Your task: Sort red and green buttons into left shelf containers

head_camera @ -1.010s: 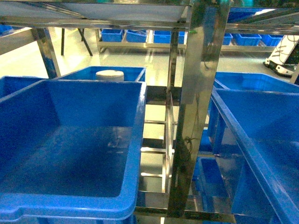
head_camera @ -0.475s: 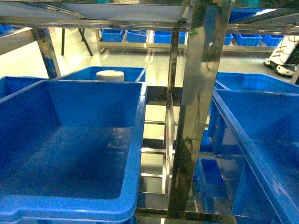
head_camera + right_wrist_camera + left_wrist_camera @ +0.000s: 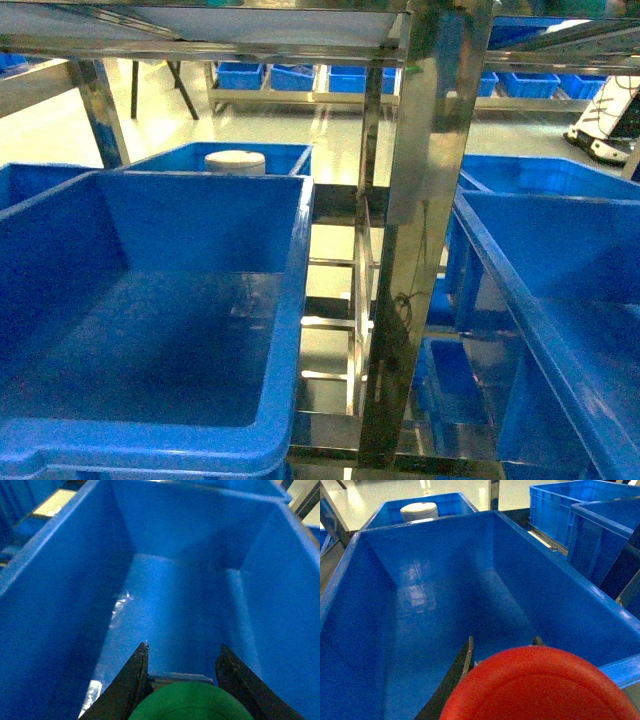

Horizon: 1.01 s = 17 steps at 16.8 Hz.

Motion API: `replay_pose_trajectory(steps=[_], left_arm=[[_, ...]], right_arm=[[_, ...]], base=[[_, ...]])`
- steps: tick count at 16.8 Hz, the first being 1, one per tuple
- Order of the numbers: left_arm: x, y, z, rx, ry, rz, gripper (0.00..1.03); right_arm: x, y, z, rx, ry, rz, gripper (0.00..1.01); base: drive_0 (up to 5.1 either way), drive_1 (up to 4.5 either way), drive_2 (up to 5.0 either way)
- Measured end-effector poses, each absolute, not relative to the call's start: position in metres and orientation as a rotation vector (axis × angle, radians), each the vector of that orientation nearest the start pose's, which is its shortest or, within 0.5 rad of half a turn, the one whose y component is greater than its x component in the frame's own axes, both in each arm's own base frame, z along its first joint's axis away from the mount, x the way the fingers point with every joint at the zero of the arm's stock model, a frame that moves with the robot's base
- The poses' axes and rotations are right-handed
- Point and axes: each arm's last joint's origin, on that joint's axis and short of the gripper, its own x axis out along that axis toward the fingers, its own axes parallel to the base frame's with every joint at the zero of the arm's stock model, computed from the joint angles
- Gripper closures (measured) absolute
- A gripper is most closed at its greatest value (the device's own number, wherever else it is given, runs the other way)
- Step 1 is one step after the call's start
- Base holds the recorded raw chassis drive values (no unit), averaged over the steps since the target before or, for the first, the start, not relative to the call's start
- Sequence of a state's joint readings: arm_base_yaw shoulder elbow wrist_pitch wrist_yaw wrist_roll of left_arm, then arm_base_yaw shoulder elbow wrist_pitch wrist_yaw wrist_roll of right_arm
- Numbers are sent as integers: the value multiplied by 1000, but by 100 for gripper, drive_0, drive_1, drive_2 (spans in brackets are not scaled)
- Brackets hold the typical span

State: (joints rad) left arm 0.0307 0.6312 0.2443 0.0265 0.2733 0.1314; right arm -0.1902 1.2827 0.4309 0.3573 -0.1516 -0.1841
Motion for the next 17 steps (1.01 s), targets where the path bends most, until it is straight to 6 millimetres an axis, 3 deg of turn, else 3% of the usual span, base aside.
replay_pose_trajectory(steps=[4, 9, 11, 15, 17], left_arm=[[146, -3, 189, 75, 341, -263, 76], [146, -3, 189, 75, 340, -263, 76], [146, -3, 189, 75, 341, -263, 76], [146, -3, 189, 75, 341, -263, 76], [146, -3, 189, 75, 341, -263, 76]], right_arm=[[288, -44, 131, -50, 775, -1, 67], [300, -39, 85, -19, 992, -27, 66], [299, -39, 75, -14, 996, -25, 45], [293, -46, 85, -10, 846, -73, 3], [287, -46, 106, -11, 743, -70, 3]], base=[[0, 0, 0], [0, 0, 0], [0, 0, 0], [0, 0, 0], [0, 0, 0]])
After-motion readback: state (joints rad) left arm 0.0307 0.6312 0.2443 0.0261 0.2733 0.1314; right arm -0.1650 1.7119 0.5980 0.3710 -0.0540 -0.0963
